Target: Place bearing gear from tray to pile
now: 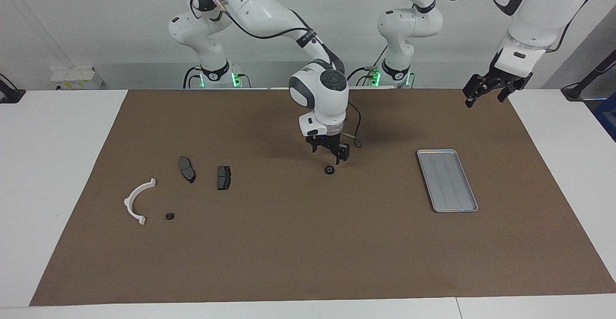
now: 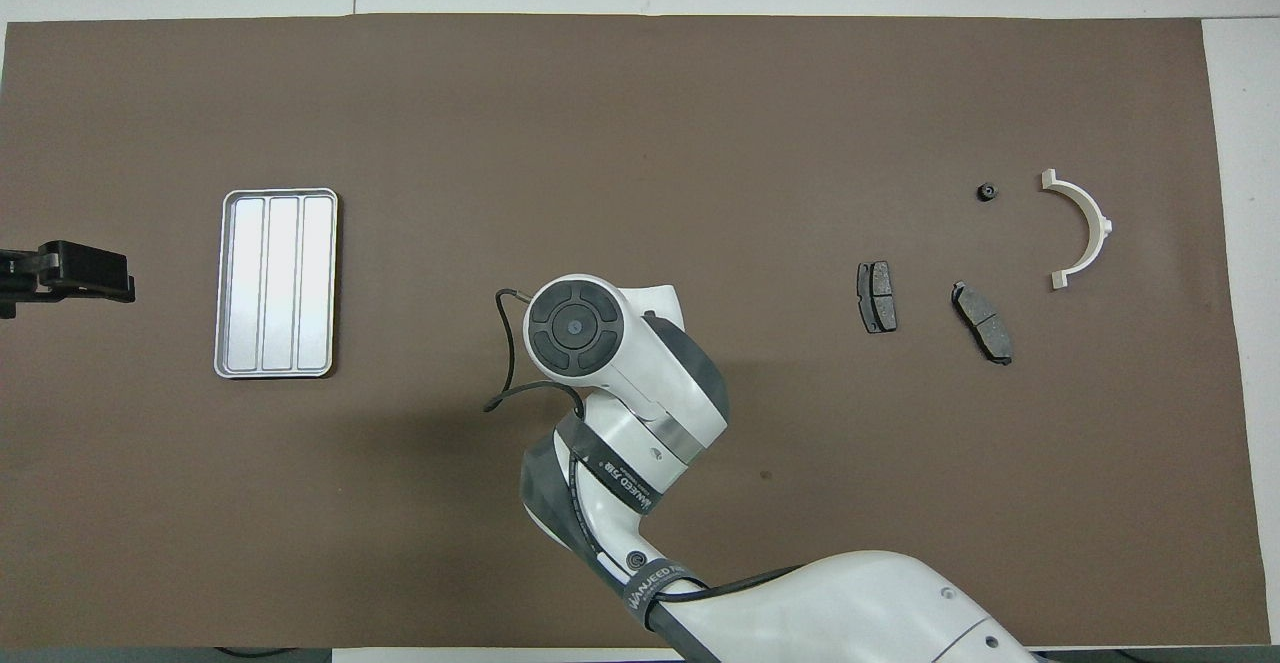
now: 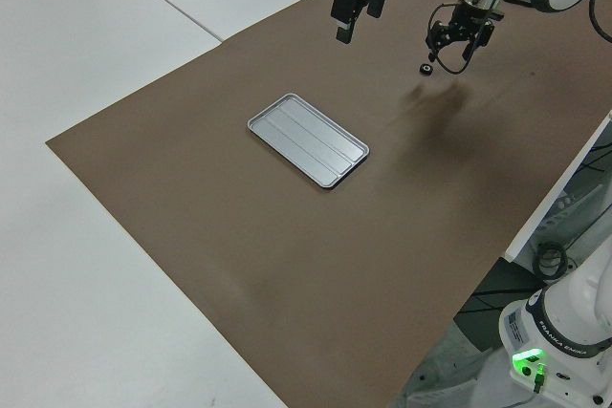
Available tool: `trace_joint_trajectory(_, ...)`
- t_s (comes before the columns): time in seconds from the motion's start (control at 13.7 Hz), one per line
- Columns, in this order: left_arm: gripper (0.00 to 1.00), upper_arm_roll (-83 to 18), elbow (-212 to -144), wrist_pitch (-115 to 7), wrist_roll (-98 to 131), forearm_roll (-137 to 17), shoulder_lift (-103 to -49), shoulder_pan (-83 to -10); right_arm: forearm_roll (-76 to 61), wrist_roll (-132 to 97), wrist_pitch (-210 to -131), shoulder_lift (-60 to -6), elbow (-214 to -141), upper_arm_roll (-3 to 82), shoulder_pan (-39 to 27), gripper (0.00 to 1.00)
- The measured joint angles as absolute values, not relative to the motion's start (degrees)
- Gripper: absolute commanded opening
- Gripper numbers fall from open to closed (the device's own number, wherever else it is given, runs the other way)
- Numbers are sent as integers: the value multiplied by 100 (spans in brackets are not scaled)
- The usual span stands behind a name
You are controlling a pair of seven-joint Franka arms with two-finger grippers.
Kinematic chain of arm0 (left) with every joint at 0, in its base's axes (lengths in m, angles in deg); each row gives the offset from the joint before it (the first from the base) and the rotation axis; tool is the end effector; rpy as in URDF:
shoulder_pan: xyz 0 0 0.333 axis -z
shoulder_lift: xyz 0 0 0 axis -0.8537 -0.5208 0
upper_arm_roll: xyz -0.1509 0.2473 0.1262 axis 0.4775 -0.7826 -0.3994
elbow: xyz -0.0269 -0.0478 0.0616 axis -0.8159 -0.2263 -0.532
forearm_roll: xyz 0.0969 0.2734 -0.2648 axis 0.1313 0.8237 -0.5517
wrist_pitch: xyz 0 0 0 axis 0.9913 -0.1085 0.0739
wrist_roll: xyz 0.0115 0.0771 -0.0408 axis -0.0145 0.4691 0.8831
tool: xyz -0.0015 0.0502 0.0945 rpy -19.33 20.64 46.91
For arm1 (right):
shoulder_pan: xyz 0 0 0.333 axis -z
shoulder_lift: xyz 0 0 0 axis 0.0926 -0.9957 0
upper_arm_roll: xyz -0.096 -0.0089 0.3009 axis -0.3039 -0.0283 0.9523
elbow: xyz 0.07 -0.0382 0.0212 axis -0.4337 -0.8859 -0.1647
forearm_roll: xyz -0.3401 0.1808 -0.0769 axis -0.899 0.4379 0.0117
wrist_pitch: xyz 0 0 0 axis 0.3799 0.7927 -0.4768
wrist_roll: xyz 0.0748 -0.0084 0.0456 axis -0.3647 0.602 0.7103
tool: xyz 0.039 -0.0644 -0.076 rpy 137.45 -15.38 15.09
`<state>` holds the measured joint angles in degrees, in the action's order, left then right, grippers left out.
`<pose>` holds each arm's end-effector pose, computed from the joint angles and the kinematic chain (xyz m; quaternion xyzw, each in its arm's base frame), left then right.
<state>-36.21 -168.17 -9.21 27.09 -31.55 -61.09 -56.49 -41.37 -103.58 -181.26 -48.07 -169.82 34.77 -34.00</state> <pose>0.5281 -0.0071 0.6030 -0.9992 -0.0312 0.0045 0.0259 0.5146 0.4480 0.3026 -0.9529 0.3022 -0.0224 0.0097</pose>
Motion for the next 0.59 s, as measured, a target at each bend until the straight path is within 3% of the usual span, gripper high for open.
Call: trace_joint_trajectory(0.59,100,-3545,-16401,-463,2910,-3197,-6148,-5713,-4140,-10358,-18373,-5010,-16905,3436,-3380,96)
